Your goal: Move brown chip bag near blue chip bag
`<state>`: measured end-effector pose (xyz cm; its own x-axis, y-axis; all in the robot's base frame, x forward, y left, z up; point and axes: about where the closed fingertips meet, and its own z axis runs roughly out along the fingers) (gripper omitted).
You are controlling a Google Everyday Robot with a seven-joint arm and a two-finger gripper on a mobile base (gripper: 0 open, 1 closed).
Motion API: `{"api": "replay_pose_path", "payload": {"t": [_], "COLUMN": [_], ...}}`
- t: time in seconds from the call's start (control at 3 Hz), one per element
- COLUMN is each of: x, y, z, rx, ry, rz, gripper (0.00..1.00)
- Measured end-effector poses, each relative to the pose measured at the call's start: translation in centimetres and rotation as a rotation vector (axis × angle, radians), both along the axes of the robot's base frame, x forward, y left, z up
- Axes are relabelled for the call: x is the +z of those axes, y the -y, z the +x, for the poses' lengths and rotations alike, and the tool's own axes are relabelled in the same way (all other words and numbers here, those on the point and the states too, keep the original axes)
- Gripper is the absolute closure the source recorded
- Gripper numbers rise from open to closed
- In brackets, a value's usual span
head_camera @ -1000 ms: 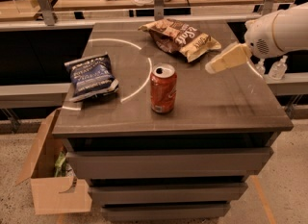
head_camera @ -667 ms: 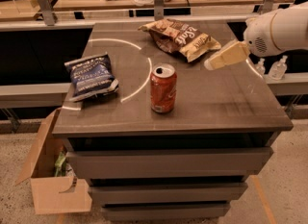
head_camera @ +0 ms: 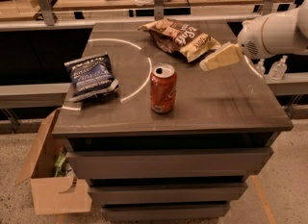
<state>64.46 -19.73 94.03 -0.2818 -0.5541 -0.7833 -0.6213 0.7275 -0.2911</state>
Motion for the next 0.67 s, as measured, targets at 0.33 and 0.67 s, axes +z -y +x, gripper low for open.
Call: {"api": "replay_pose_path", "payload": {"t": [0.33, 0.67], "x": [-1.6, -3.2], "y": [-1.6, -2.5], "z": [3.0, 5.2], "rx": [-0.006, -0.015], "ry": [0.025, 0.037], "rz": [-0.013, -0.026], "gripper": [0.0, 0.0]}}
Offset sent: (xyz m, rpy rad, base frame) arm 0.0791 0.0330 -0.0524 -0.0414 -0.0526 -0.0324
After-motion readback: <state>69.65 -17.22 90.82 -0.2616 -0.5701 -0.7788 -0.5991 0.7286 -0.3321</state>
